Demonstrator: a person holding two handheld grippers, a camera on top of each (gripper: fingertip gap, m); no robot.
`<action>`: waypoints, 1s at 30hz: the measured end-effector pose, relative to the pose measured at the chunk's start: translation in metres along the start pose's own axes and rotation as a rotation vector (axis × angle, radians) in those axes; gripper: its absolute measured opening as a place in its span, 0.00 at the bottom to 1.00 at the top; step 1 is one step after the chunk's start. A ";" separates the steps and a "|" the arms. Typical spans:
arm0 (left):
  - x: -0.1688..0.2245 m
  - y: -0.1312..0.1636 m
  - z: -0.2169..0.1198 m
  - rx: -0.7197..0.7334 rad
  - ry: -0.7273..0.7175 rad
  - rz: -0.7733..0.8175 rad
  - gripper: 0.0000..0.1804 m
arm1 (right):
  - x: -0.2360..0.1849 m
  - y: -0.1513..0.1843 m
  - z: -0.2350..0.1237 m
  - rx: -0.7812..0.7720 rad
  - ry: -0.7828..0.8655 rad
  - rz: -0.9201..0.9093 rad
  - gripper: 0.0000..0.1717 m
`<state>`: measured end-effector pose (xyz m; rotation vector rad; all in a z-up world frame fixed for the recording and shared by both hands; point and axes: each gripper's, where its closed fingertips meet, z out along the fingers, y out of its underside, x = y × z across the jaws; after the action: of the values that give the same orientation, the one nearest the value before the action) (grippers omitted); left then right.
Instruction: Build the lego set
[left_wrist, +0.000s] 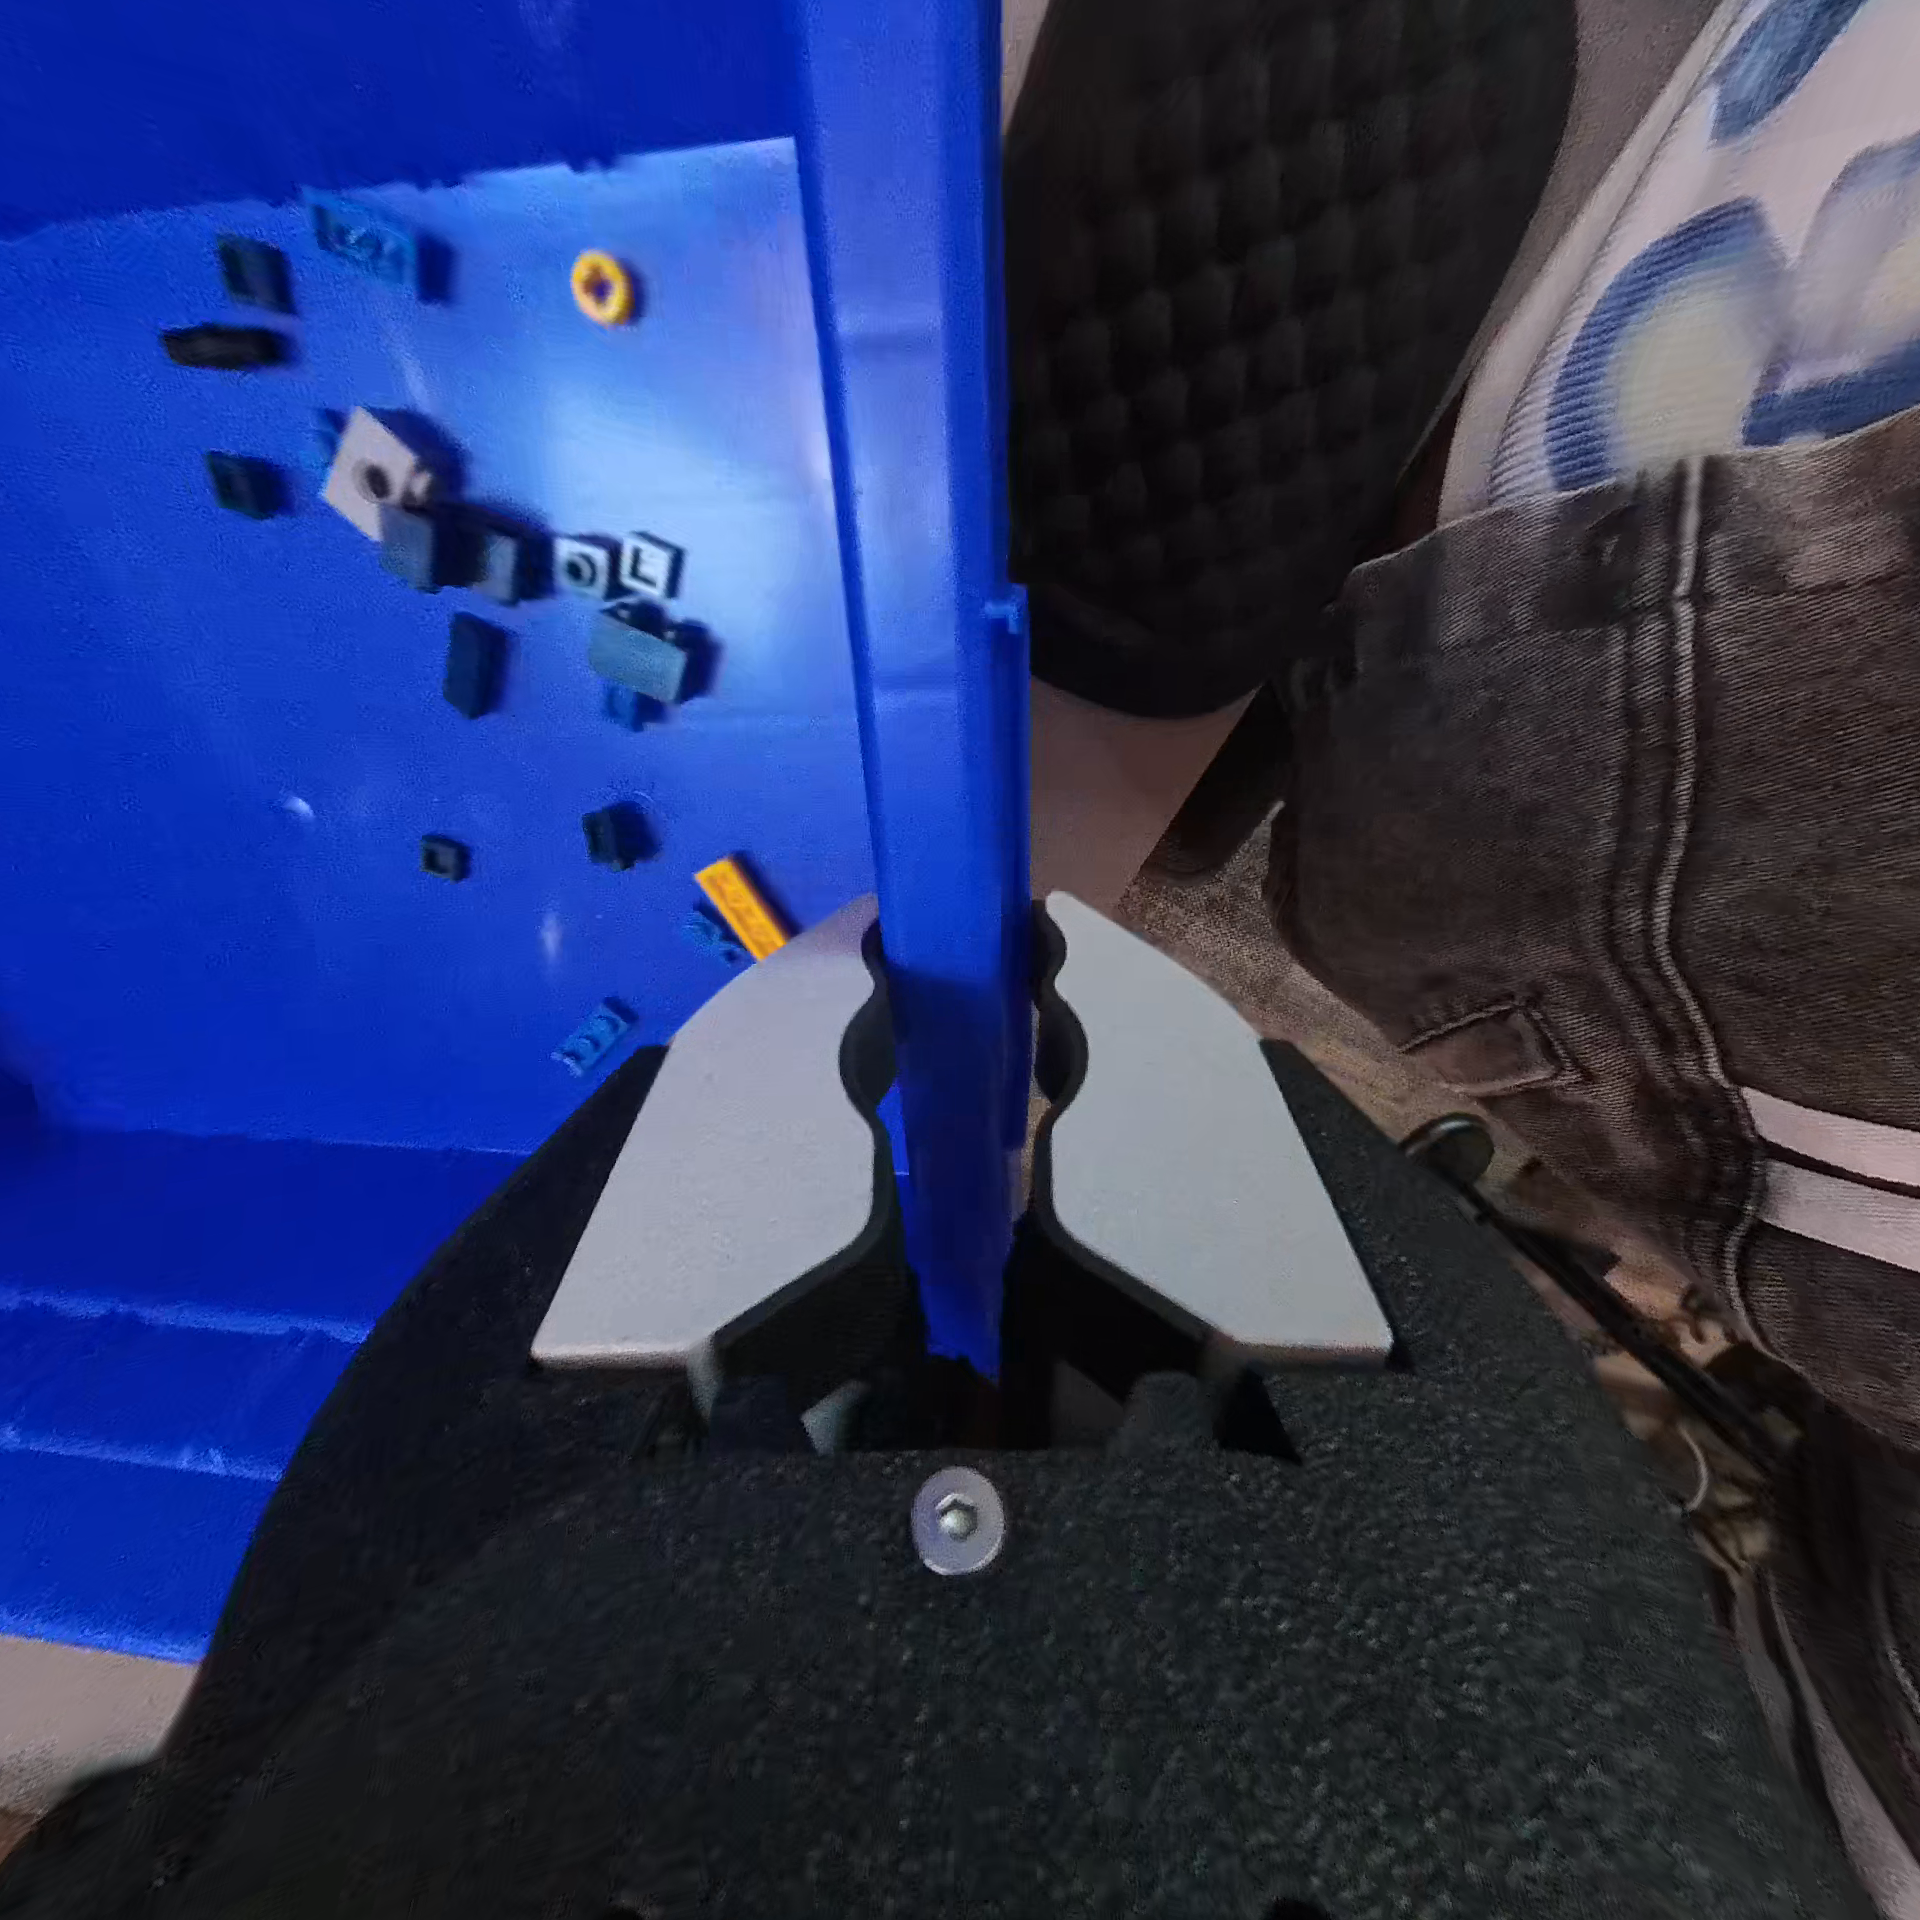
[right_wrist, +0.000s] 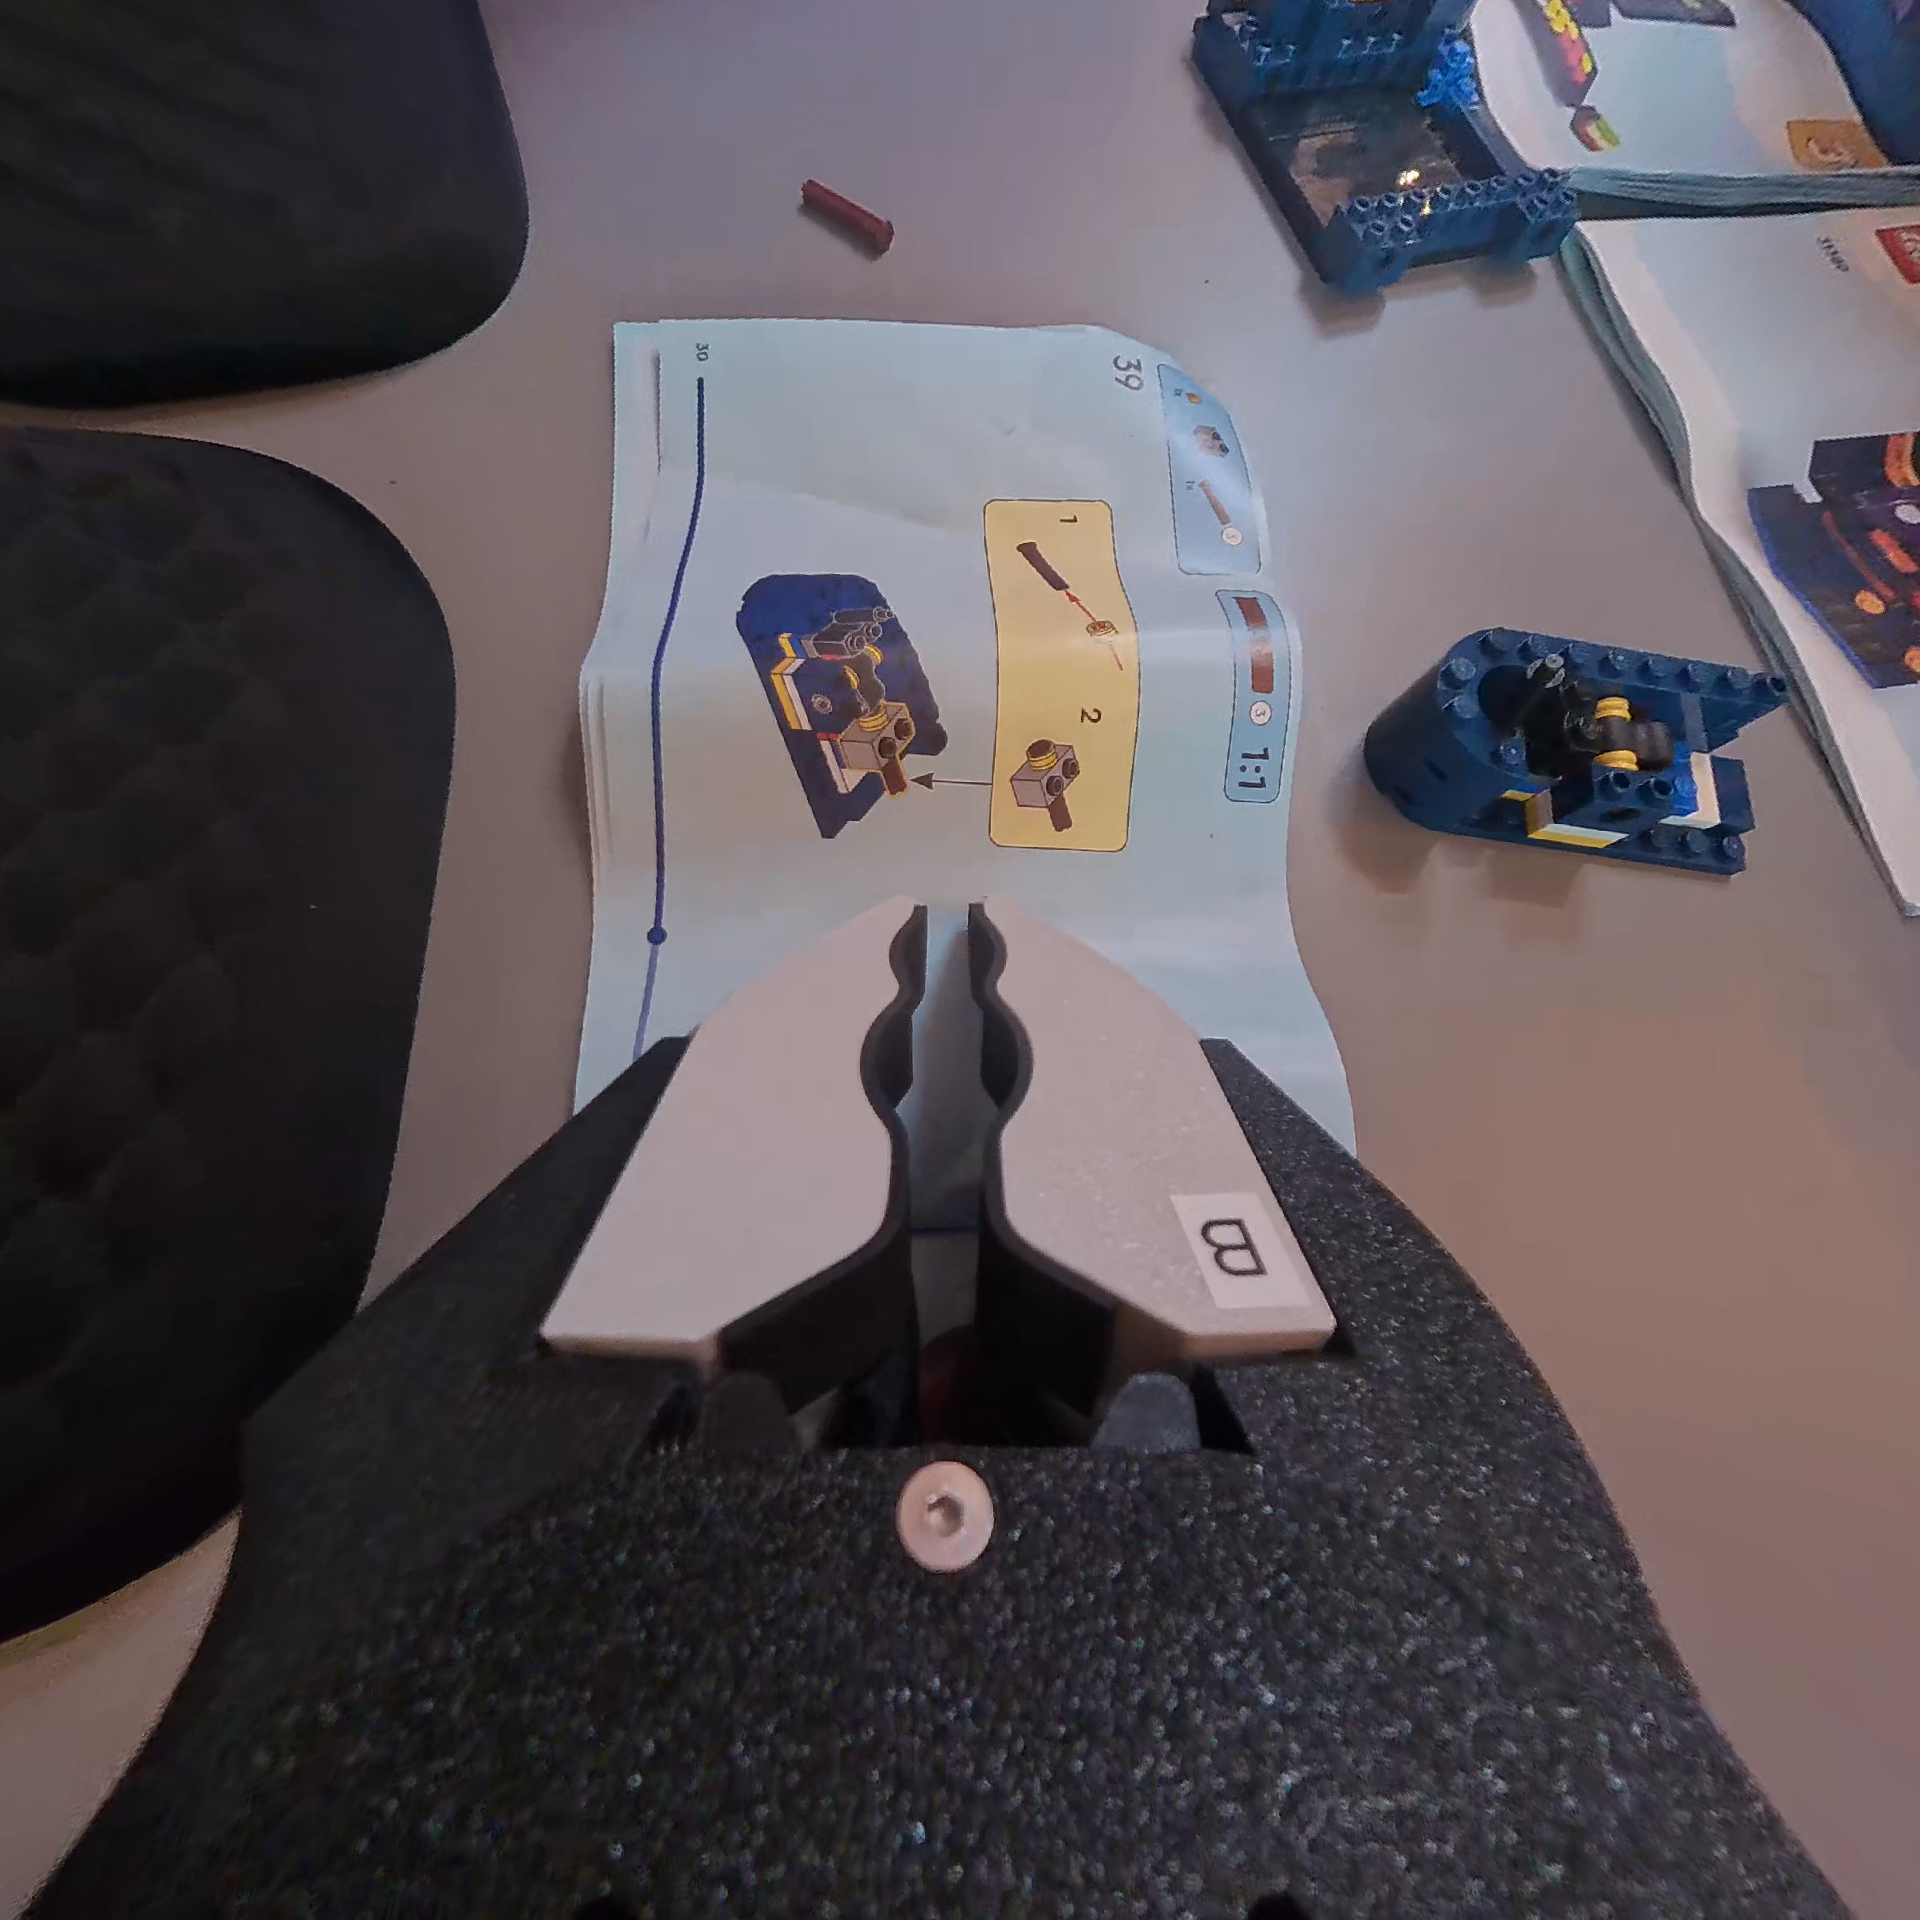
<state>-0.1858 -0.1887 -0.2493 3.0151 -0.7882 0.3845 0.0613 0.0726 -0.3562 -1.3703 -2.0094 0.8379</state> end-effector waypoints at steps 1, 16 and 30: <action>0.001 0.001 0.006 -0.008 -0.007 0.009 0.13 | 0.000 0.000 0.000 0.000 -0.002 0.003 0.04; 0.009 -0.046 0.041 0.389 -0.041 -0.010 0.22 | 0.000 0.000 0.000 -0.001 -0.012 0.014 0.04; -0.096 -0.065 0.090 0.220 -0.225 0.048 0.10 | 0.001 0.000 0.000 0.000 0.000 0.002 0.05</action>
<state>-0.2141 -0.0916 -0.3550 3.2930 -0.8878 0.1411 0.0612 0.0732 -0.3562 -1.3729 -2.0084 0.8393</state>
